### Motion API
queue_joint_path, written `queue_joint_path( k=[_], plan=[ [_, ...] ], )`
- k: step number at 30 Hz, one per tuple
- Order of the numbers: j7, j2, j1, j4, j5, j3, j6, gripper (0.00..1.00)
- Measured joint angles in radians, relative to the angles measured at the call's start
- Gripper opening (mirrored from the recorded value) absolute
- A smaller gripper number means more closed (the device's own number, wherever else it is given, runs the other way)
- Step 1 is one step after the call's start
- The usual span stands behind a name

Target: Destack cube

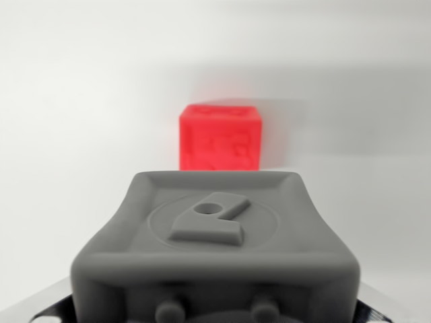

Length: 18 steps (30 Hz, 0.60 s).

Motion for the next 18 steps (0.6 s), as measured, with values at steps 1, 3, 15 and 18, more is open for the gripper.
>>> queue_joint_path(
  k=[1,3,15,18],
  plan=[
    [0.0,-0.006,0.0,0.001,0.0,0.0,-0.006,0.0],
    [0.0,-0.018,0.0,0.004,0.0,0.0,-0.022,0.0],
    [-0.004,-0.04,0.012,-0.006,-0.005,0.008,-0.04,0.0],
    [-0.008,-0.04,0.017,-0.013,-0.006,0.012,-0.034,0.0]
  ],
)
